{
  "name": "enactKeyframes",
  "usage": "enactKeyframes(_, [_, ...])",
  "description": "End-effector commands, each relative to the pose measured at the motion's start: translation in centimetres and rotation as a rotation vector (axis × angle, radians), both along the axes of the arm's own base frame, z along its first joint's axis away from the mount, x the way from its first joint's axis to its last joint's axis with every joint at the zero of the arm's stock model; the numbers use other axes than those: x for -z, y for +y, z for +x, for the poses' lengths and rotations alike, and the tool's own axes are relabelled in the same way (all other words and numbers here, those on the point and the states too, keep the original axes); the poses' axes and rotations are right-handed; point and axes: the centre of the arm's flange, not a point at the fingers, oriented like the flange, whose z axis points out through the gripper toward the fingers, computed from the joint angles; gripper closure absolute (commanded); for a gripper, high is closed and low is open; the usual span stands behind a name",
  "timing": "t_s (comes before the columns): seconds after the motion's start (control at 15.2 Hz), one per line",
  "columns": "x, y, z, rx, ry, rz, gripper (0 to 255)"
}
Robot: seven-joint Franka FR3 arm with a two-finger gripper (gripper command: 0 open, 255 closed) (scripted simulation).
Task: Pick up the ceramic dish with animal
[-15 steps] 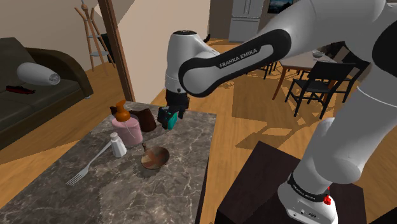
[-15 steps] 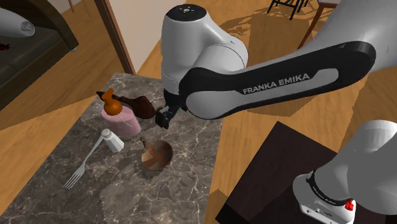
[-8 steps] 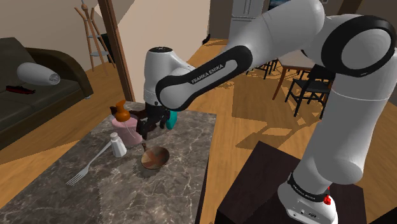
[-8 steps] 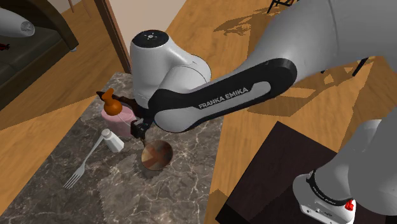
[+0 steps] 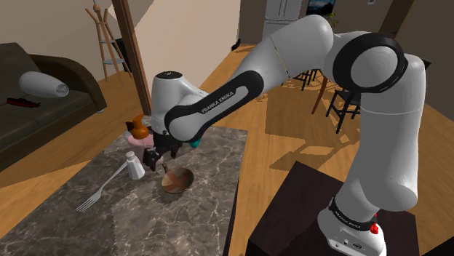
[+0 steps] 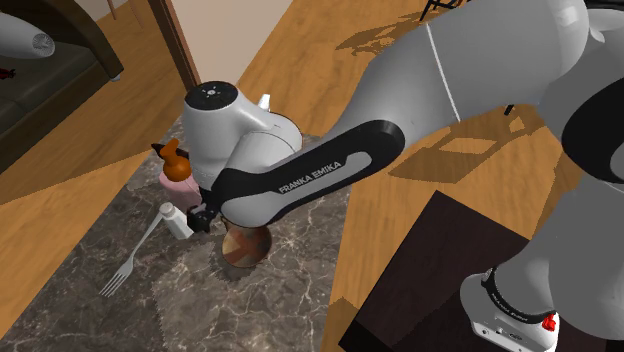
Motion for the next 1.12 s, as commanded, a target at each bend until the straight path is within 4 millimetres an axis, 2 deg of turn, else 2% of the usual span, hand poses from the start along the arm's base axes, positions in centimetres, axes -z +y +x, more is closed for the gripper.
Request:
enactKeyframes(0.0, [1.0,0.0,0.0,0.0,0.0,0.0,0])
enactKeyframes(0.13, [1.9,0.0,0.0,0.0,0.0,0.0,0])
enactKeyframes(0.26, [1.9,0.0,0.0,0.0,0.0,0.0,0])
enactKeyframes(0.33, [1.9,0.0,0.0,0.0,-0.001,0.0,255])
enactKeyframes(0.92, [1.9,0.0,0.0,0.0,0.0,0.0,255])
enactKeyframes(1.06, [0.8,0.0,0.0,0.0,0.0,0.0,255])
